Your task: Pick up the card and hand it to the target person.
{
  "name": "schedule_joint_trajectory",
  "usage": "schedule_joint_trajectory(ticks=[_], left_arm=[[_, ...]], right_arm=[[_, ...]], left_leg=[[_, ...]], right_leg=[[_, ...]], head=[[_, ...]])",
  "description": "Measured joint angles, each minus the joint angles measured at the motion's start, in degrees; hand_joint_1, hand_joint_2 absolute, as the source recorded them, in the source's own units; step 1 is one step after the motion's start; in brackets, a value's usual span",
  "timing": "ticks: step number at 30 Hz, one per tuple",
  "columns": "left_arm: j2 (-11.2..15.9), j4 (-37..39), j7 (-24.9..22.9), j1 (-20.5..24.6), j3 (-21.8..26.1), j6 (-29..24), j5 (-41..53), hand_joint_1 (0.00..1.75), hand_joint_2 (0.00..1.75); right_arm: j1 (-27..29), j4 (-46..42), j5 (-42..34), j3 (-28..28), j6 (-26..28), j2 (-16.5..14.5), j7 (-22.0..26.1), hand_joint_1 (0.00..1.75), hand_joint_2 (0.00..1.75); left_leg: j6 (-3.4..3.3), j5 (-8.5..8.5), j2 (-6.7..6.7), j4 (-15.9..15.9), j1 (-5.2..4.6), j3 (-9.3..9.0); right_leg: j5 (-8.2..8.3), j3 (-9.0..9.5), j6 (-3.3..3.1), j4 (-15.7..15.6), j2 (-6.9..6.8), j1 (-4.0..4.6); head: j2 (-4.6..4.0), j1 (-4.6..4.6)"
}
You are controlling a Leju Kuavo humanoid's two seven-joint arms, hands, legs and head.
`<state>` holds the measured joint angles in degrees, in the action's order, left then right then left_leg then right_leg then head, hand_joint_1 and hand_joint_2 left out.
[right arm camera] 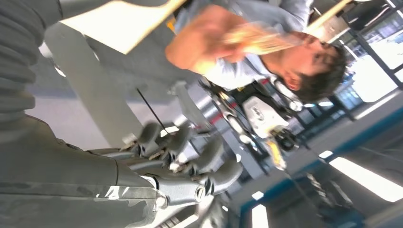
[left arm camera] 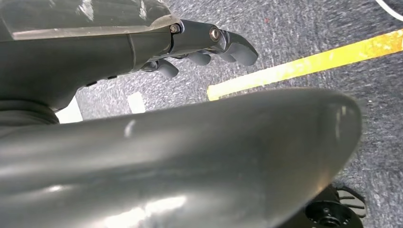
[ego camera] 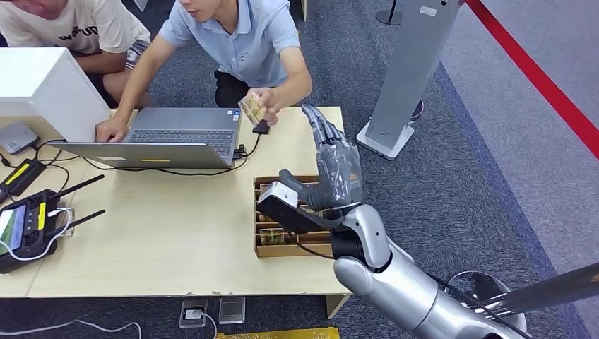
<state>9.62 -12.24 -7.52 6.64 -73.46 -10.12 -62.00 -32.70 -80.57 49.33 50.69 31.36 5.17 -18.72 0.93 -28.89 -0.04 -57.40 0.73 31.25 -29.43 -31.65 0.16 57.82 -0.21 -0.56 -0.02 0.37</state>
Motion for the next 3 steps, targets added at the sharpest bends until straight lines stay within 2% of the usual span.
schedule_joint_trajectory(ticks=[3], left_arm=[[0.0, 0.0, -0.04, -0.08, 0.0, -0.06, -0.18, 0.0, 0.0]], right_arm=[[1.95, -1.81, -0.24, -0.57, 0.05, 0.86, -0.1, 0.0, 1.75]], left_leg=[[0.0, -0.01, 0.05, 0.0, 0.0, 0.01]], right_leg=[[0.0, -0.02, 0.0, 0.0, 0.06, 0.0]], head=[[0.0, -0.01]])
